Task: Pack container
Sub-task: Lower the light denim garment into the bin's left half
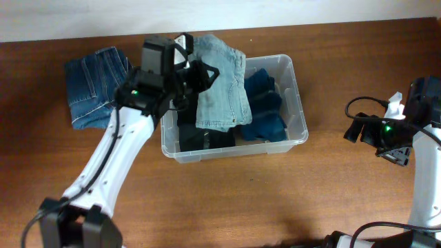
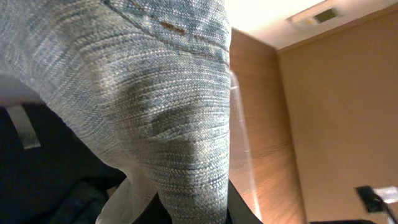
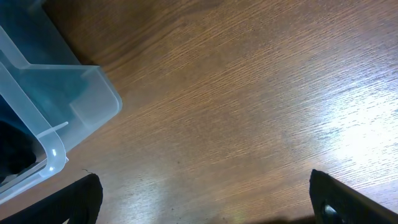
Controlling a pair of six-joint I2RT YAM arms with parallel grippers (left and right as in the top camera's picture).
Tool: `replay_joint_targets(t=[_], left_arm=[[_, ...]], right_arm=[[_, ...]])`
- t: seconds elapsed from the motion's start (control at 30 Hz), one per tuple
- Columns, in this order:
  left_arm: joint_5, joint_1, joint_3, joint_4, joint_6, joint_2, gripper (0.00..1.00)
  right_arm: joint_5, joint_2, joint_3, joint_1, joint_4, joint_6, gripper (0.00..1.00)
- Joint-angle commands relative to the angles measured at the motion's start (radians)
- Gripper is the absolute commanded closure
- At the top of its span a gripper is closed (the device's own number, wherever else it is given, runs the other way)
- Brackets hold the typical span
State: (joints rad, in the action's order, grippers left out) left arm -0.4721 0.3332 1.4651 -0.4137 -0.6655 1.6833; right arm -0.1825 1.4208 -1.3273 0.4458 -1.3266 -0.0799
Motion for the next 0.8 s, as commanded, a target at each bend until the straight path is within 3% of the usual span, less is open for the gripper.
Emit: replay_joint_targets(t=[0.0, 0.3, 0.43, 0.5, 0.6, 0.67, 0.77], left_arm=[[-0.082, 0.005, 0.030, 0.023, -0.021, 0.044, 0.99], [-0.048, 0.005, 0.027, -0.133, -0.054, 0.070, 0.99], [0.053, 0.004, 0.027, -0.189, -0.053, 0.071, 0.95], [0.082, 0.004, 0.027, -0.206, -0.052, 0.071, 0.84], [0.092, 0.004, 0.026, -0.216, -0.005, 0.071, 0.46], [0.093, 0.004, 0.026, -0.217, 0.034, 0.071, 0.45], [0.096, 0.004, 0.026, -0.220, 0.081, 0.071, 0.32]], right_arm=[[0.003, 0.001, 0.000, 0.006, 0.000, -0.006, 0.02], [0.003, 0.001, 0.000, 0.006, 0.000, -0.006, 0.02], [0.002, 0.001, 0.000, 0.006, 0.000, -0.006, 0.02], [0.002, 0.001, 0.000, 0.006, 0.000, -0.006, 0.02], [0.003, 0.001, 0.000, 0.006, 0.000, -0.006, 0.02], [0.003, 0.001, 0.000, 0.006, 0.000, -0.006, 0.02], [0.003, 0.001, 0.000, 0.006, 0.000, -0.006, 0.02]])
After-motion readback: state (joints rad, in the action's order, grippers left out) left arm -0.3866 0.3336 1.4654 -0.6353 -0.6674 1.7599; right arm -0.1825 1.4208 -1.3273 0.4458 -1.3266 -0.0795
